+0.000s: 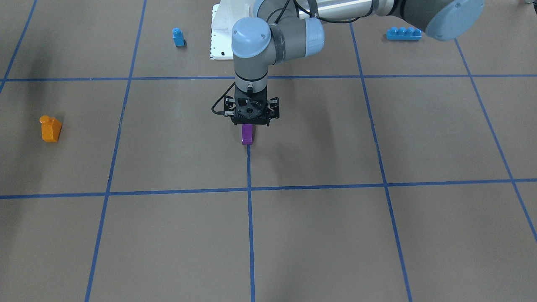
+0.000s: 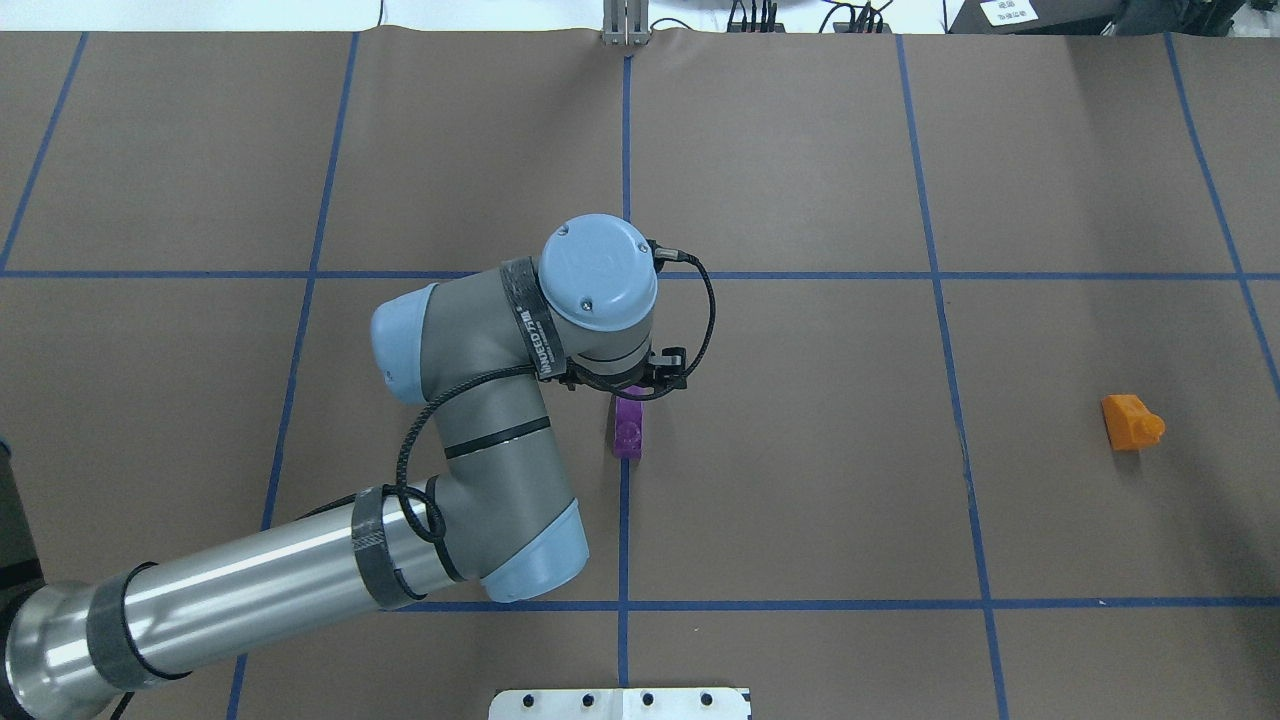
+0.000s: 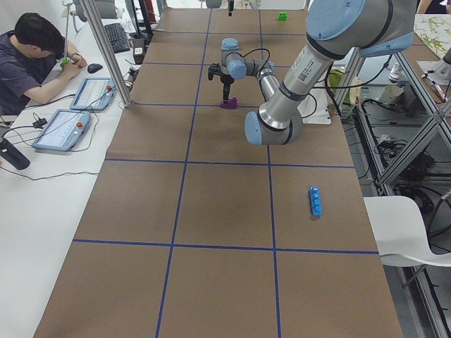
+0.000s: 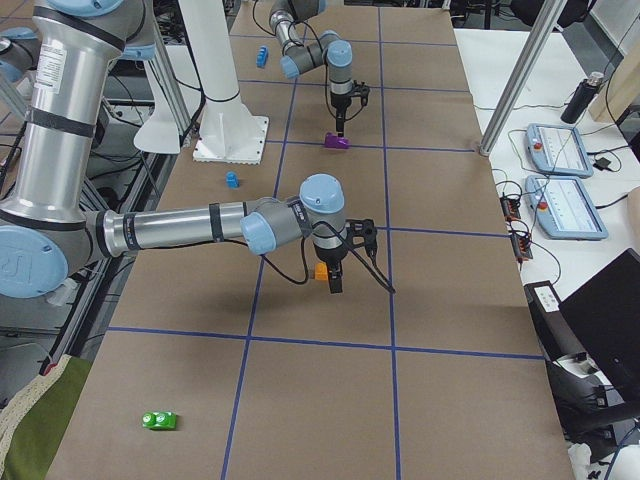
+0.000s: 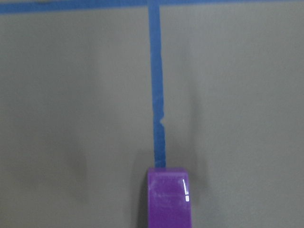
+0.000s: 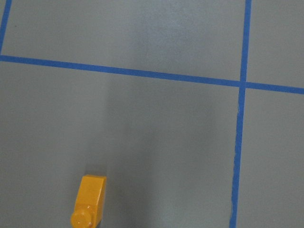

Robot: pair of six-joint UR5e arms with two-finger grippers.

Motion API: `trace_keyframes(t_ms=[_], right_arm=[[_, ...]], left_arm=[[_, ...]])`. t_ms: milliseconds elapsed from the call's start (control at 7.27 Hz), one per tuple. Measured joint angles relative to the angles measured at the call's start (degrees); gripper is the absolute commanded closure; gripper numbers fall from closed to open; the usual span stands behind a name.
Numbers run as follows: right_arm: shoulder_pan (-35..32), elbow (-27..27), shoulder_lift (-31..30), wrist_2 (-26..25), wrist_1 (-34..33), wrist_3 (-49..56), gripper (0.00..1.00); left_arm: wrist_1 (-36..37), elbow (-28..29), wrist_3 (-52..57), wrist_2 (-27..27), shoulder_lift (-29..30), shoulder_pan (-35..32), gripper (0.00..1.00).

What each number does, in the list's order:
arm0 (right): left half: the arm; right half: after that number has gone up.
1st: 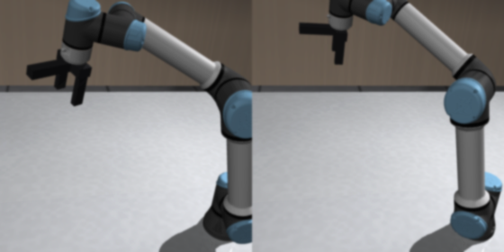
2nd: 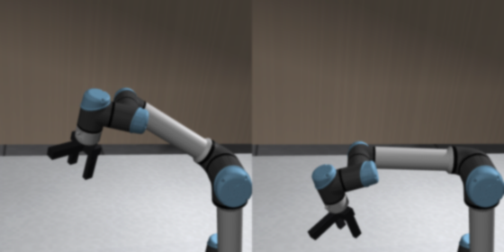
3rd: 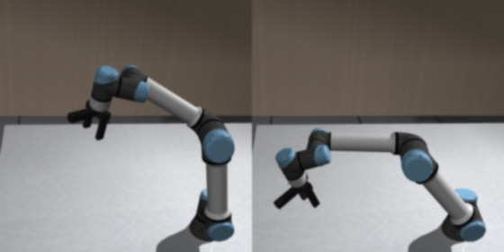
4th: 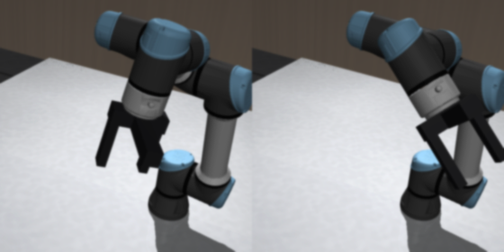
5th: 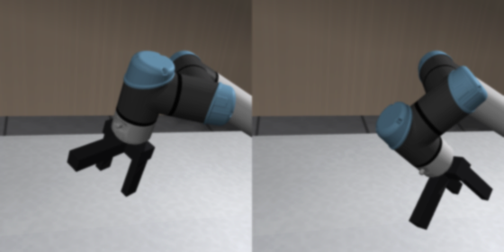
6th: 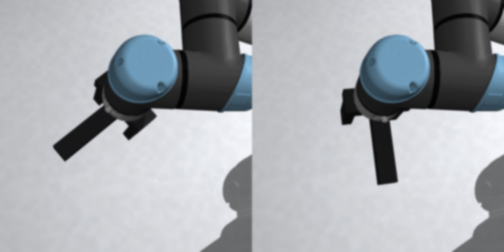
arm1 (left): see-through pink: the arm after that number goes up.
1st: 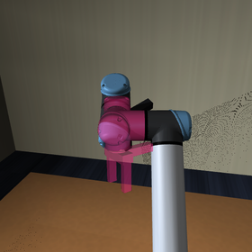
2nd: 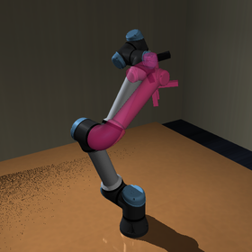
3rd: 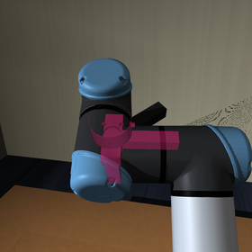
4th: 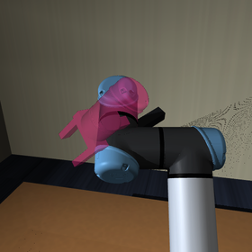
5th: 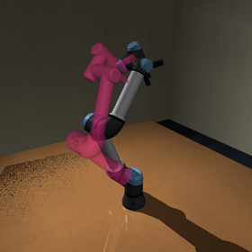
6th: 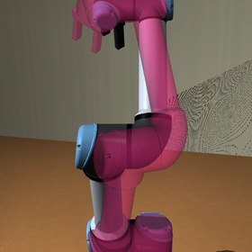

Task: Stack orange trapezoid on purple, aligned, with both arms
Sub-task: 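Set the purple block down at center, open and withdraw the left gripper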

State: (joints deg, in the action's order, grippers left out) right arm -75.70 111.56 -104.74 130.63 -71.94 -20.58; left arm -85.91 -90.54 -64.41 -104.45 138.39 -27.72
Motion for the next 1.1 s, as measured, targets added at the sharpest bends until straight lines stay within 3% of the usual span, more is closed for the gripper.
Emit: trace_keyframes(t_ms=[275,413,550,825,1101], right_arm=[[0.62,-0.05,-0.86,6.24,6.77,0.01,0.00],[1.02,-0.05,-1.94,8.18,10.65,-0.20,0.00],[1.69,-0.02,-2.78,8.14,13.21,-0.65,0.00],[6.25,0.21,-2.77,1.96,14.78,-2.64,0.00],[12.83,0.03,-2.61,-2.57,16.27,-14.88,0.00]], left_arm=[[7.93,-17.13,12.31,-1.99,-12.10,-5.18,0.00],[9.18,-22.46,20.09,-5.54,-18.74,-9.96,0.00],[9.54,-25.23,29.78,-9.23,-24.71,-16.03,0.00],[9.65,-26.26,48.33,-14.67,-32.94,-28.04,0.00],[9.63,-25.88,60.38,-18.54,-37.62,-36.23,0.00]])
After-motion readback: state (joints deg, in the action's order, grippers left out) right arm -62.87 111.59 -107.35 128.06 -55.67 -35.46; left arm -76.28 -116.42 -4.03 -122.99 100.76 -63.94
